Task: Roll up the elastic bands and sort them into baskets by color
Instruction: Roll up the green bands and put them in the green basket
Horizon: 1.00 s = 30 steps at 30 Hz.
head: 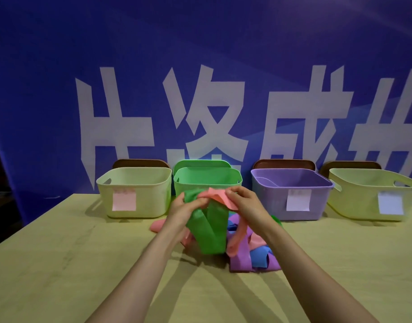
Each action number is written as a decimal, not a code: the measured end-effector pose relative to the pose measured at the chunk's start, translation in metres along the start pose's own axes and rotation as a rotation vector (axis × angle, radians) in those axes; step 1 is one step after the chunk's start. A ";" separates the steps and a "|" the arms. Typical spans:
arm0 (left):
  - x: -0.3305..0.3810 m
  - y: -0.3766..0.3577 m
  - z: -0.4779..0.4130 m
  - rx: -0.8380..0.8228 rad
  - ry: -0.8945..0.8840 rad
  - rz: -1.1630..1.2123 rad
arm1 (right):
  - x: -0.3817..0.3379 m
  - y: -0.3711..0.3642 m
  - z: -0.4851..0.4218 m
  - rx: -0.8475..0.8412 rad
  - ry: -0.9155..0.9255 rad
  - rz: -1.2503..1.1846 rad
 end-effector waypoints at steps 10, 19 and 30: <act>0.005 0.007 -0.014 -0.121 0.070 -0.211 | -0.005 -0.008 0.005 -0.047 0.217 0.401; 0.031 0.026 -0.010 0.121 -0.177 -0.226 | -0.010 0.007 -0.007 0.155 -0.229 -0.754; 0.123 -0.017 0.023 0.029 -0.530 -0.165 | 0.003 -0.013 -0.019 0.279 -0.377 -0.763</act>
Point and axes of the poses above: each hand's wrist, its own z-axis away from the middle knuckle, its own y-axis out of the back of the hand, x = y × z, the point moved 6 cm from there along -z, towards the middle knuckle, and after that the axes turned 4 degrees about -y, right-handed, at the moved point
